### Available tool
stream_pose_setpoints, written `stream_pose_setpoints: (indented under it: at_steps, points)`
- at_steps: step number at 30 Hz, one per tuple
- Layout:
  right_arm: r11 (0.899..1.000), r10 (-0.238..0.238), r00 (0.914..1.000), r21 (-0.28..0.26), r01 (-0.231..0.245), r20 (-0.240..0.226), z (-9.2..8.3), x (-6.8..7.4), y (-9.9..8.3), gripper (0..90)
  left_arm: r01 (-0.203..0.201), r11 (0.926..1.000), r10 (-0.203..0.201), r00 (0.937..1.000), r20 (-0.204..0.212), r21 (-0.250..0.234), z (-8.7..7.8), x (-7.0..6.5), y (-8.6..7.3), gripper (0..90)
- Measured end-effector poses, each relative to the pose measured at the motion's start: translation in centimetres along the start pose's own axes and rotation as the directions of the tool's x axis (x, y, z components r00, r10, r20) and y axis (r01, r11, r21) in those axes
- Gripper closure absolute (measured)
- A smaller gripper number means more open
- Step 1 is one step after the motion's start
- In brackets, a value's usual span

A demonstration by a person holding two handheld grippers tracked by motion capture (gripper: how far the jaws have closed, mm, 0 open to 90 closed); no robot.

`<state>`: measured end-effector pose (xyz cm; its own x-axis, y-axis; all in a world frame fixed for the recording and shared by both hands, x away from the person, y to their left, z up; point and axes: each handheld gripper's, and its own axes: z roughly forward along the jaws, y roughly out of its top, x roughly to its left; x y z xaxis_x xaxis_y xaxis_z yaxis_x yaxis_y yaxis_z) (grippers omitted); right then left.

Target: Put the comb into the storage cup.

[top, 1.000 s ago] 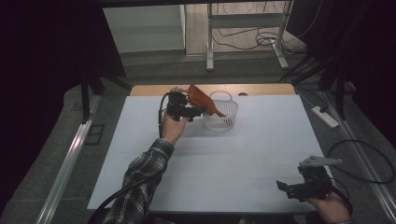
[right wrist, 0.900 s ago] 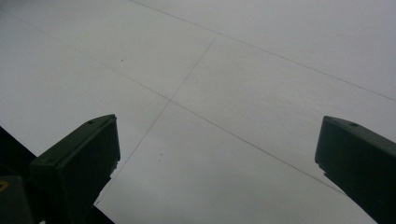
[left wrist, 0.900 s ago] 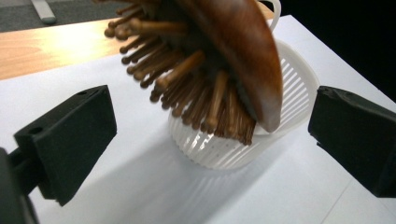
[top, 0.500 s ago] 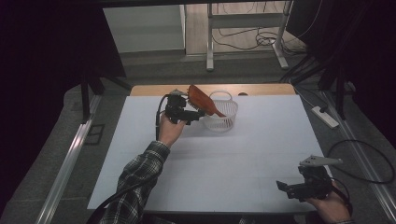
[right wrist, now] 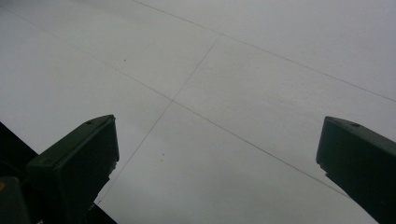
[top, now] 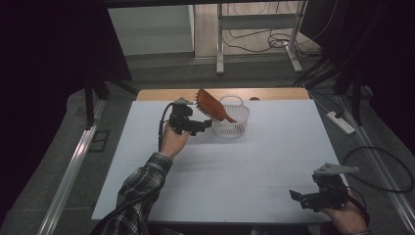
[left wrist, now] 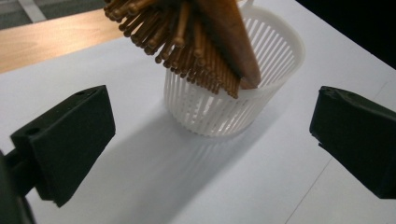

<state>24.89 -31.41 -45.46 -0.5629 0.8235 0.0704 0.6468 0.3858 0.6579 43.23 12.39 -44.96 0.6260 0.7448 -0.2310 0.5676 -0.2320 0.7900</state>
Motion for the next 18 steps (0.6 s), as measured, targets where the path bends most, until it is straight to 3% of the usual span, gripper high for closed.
stream_pose_setpoints:
  at_steps: [9, 18]
  points:
    - [1.0, -0.006, 1.0, 0.004, 0.006, 0.003, 0.0, 0.1, 0.0, 0.0, -0.067, 0.9977, 0.068, 0.9969, 0.041, -0.004, -0.6, -0.3, -0.8, 0.3]
    - [1.0, -0.006, 1.0, 0.004, 0.006, 0.003, 0.0, 0.1, 0.0, 0.0, -0.092, 0.9958, 0.092, 0.9922, 0.084, 0.001, -0.6, -0.3, -1.5, 0.9]
